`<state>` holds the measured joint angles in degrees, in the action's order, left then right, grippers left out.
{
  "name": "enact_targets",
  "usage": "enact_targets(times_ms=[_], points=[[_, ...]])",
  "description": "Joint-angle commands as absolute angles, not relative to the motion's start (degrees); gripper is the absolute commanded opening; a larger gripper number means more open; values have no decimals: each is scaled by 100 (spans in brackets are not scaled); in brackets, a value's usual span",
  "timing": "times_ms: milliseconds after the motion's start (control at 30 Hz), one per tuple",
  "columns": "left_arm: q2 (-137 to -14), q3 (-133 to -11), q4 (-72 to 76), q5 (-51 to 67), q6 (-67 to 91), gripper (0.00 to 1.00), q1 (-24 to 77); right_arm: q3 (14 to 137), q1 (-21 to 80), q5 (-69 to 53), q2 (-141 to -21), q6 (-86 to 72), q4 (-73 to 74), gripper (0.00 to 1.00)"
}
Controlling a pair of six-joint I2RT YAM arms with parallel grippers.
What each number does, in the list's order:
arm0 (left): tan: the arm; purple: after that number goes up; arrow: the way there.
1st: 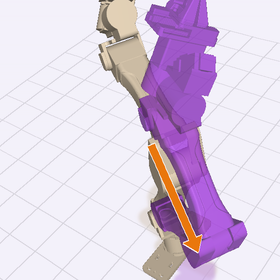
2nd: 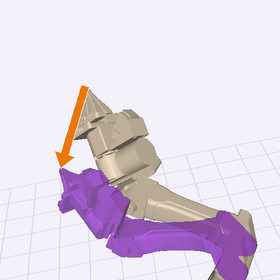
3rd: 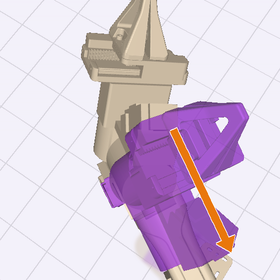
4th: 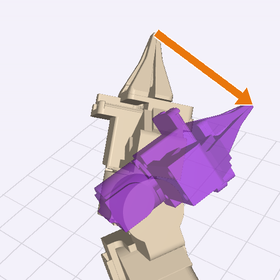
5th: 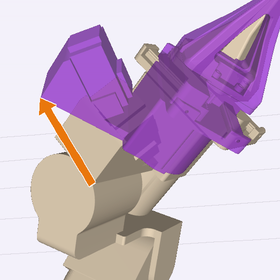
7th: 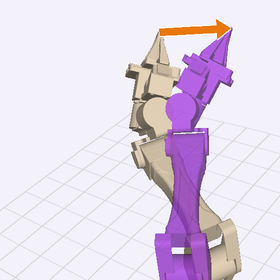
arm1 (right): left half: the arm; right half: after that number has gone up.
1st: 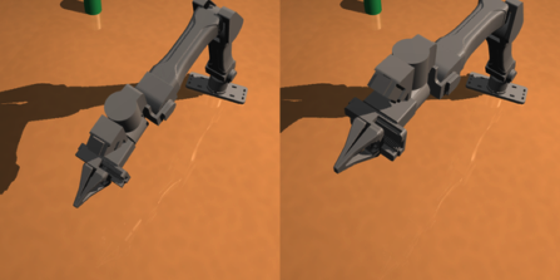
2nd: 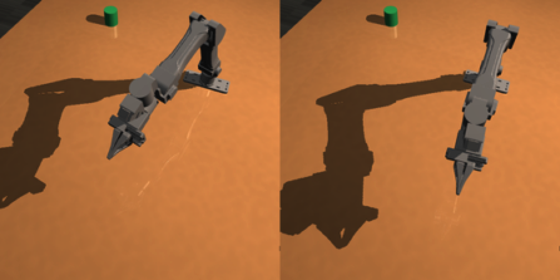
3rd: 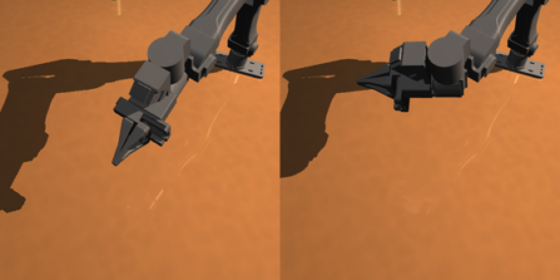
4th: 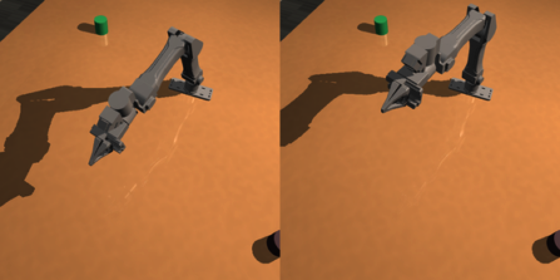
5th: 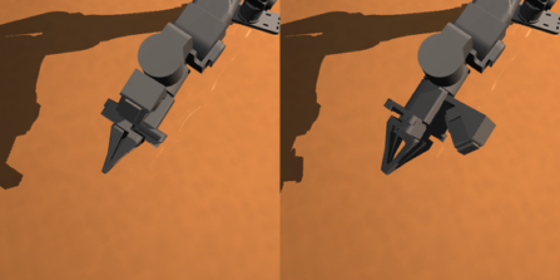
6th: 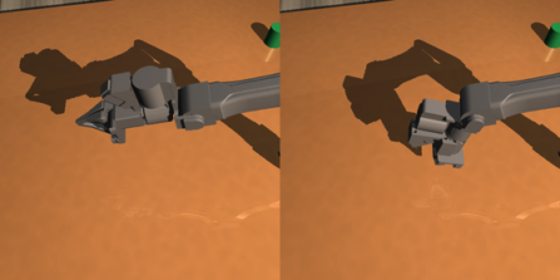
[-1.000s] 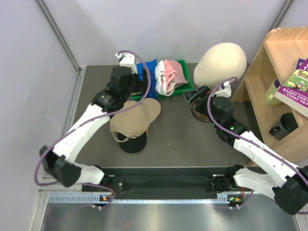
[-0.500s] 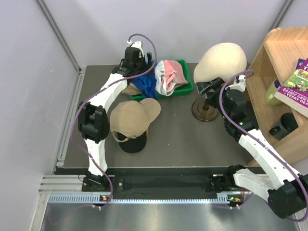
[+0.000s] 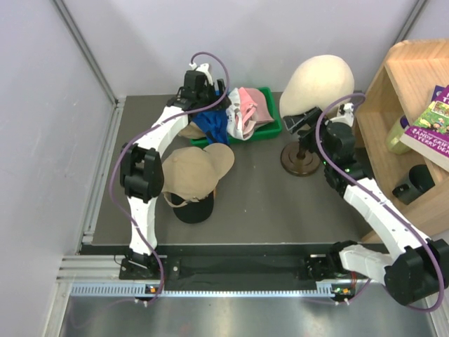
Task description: Stack the hats
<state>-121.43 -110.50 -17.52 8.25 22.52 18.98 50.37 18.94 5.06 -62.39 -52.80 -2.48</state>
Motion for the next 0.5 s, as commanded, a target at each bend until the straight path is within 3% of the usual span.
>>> enact_targets(times_ms=[0, 100, 233, 467], points=[[-12102, -11180, -1318, 1002, 2303, 81, 1898, 5265, 1854, 264, -6328, -5352, -378, 91], [-12164, -11171, -1467, 976, 2233, 79, 1898, 5230, 1846, 272, -6328, -5396, -413, 91], [-12182, -11074, -1503, 949, 2180, 67, 1925, 5177, 1854, 325, -6276, -5458, -422, 91], [-12305, -11083, -1555, 1063, 2110, 63, 1977, 5019, 1846, 501, -6082, -5563, -457, 91]])
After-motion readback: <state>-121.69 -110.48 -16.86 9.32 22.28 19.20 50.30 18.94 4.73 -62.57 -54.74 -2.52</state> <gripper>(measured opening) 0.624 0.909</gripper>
